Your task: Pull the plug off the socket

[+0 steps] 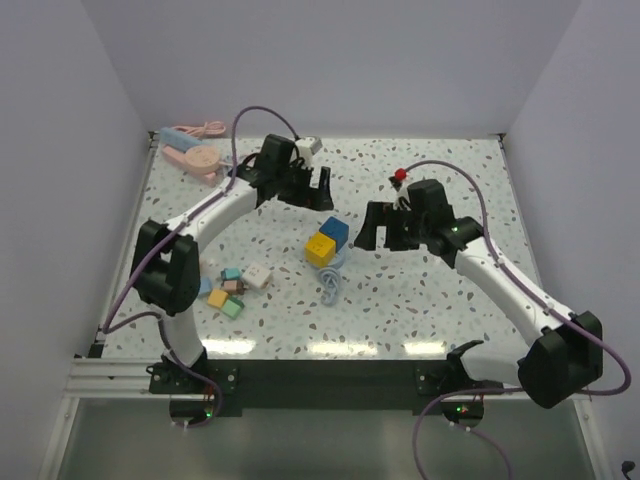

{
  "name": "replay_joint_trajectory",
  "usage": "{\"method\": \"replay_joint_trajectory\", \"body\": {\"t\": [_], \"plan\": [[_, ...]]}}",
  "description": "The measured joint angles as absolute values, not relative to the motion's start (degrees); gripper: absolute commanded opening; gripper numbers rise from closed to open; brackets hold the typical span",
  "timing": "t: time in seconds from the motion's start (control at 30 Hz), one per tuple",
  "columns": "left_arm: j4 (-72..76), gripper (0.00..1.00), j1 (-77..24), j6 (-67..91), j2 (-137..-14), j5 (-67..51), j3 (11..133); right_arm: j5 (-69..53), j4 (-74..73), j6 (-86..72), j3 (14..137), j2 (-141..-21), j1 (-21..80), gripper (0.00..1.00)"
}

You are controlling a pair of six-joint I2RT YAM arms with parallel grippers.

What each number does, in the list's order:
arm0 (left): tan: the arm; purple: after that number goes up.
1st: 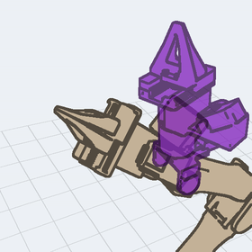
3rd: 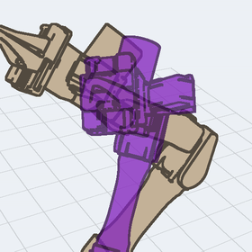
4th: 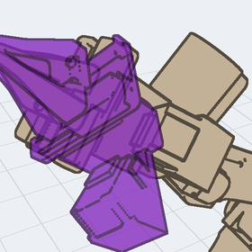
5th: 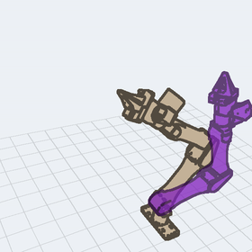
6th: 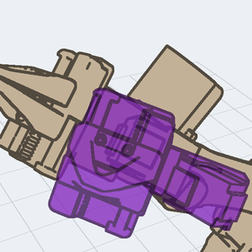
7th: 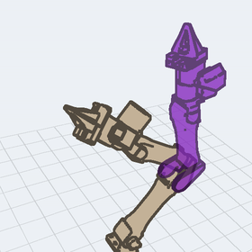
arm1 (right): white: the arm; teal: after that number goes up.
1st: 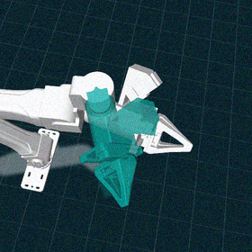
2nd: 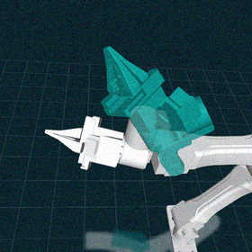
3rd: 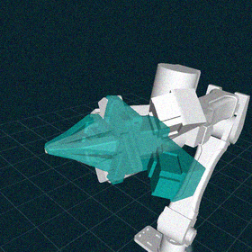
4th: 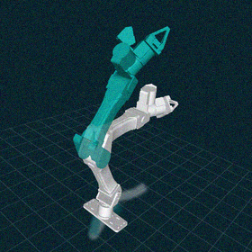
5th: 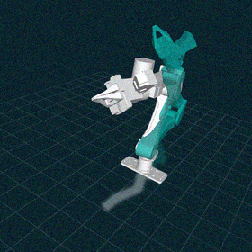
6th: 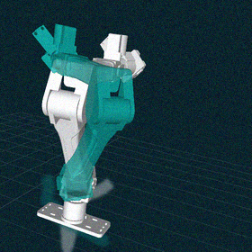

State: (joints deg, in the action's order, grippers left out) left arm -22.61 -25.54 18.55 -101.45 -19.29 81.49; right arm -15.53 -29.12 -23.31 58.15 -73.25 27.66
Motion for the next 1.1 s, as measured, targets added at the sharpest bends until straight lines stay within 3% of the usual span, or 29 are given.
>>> {"method": "replay_joint_trajectory", "body": {"t": [0.2,0.57,0.6,0.7,0.73,0.83,0.97,1.1], "plan": [[-31.0,1.0,-31.9,7.3,-112.8,-18.0,94.3,-9.1,-30.4,-27.8,58.0,-68.4,22.1,0.99],[-39.6,0.97,-38.7,-1.3,-119.2,-9.1,97.7,-4.7,-34.2,-28.0,57.7,-66.6,21.7,0.99],[-39.8,0.92,-38.9,-1.3,-119.7,-7.9,98.0,-4.6,-34.2,-28.0,57.5,-66.6,21.7,0.98],[-39.9,0.63,-39.4,-1.1,-121.4,-6.5,98.1,-4.9,-33.6,-28.3,56.1,-66.6,21.6,0.93],[-40.0,0.42,-39.5,-0.8,-121.8,-6.6,98.1,-5.6,-33.1,-28.4,55.3,-66.6,21.5,0.92],[-39.9,0.0,-39.8,-1.1,-121.9,-6.5,98.3,-7.6,-31.9,-29.1,53.1,-66.9,21.5,0.89],[-38.2,0.0,-39.7,0.8,-121.1,-6.8,96.9,-11.8,-28.7,-30.4,51.3,-68.1,21.4,0.81],[-34.2,0.0,-38.9,5.9,-117.9,-9.6,92.3,-16.4,-23.4,-32.6,49.0,-69.8,21.3,0.8]]}}
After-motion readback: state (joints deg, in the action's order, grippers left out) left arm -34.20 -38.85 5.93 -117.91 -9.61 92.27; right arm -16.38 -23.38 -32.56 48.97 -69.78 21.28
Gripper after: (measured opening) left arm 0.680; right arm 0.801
